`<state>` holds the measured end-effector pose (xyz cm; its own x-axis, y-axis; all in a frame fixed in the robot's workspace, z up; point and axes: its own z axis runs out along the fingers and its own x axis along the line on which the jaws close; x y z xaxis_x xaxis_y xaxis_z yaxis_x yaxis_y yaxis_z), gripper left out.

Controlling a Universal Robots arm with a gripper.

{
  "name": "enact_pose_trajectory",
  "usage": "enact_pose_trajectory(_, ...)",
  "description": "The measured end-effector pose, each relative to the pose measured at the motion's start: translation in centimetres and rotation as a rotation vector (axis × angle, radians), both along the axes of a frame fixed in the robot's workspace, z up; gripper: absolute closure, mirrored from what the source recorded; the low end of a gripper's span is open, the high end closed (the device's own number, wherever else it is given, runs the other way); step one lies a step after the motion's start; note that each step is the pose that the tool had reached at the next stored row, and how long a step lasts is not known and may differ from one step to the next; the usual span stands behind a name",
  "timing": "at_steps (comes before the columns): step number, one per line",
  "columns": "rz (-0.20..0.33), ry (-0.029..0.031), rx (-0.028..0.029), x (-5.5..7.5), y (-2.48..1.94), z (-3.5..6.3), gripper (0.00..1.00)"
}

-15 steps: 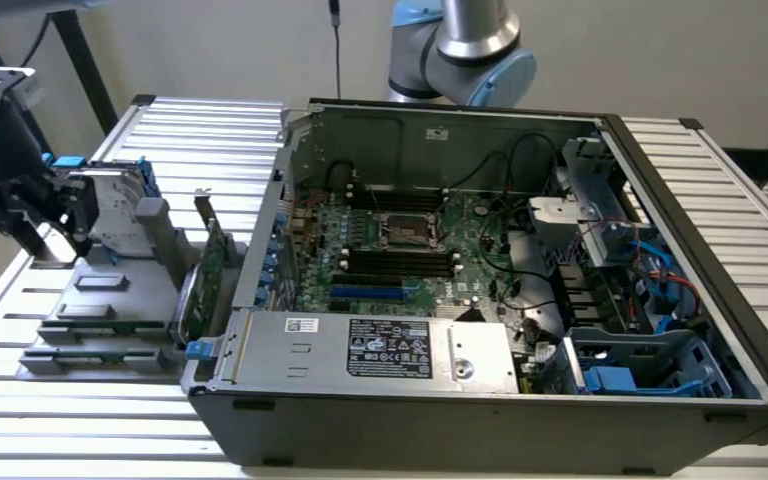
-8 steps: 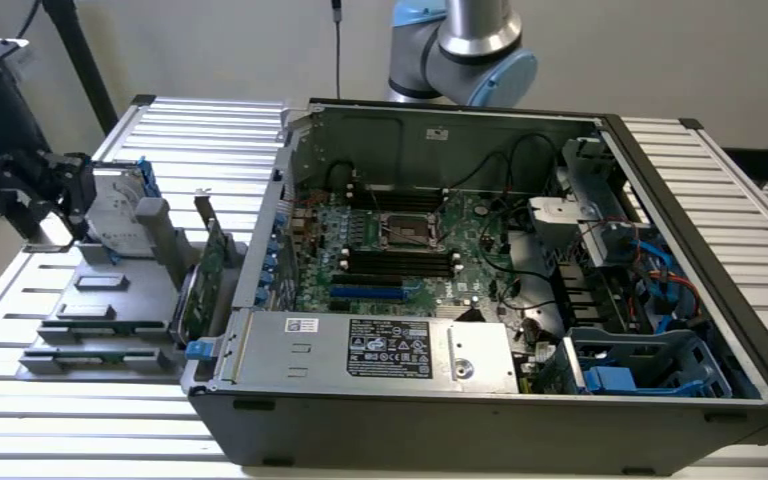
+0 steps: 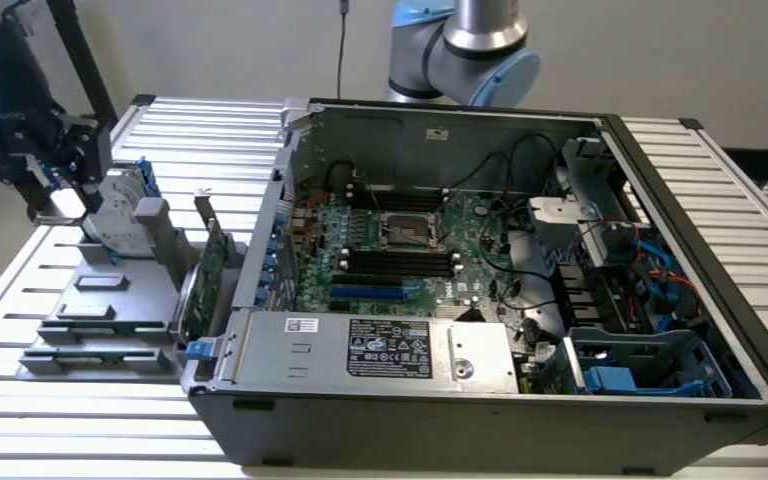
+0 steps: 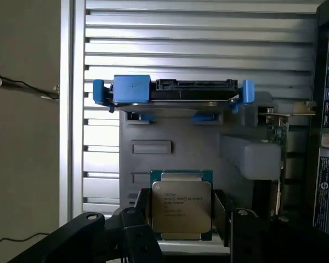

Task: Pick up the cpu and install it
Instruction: 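Pick up the cpu and move it towards the insertion slot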

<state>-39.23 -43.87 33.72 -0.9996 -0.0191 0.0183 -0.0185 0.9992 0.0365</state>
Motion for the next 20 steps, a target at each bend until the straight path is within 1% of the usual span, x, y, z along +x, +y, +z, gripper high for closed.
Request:
enact_pose_trajectory(8,0.007,0.0071,0.0041,3.4,0.00,3.60,0.45)
enact_pose_trajectory(11,0.009,0.0097,0.0078,4.8,0.00,4.71,0.45)
enact_pose_trajectory(13,0.009,0.0107,0.0106,5.7,0.00,5.12,0.45)
enact_pose_trajectory(16,0.009,0.0109,0.0164,7.0,0.00,5.36,0.45)
enact_pose_trajectory(20,0.009,0.0109,0.0293,8.8,0.00,5.41,0.45)
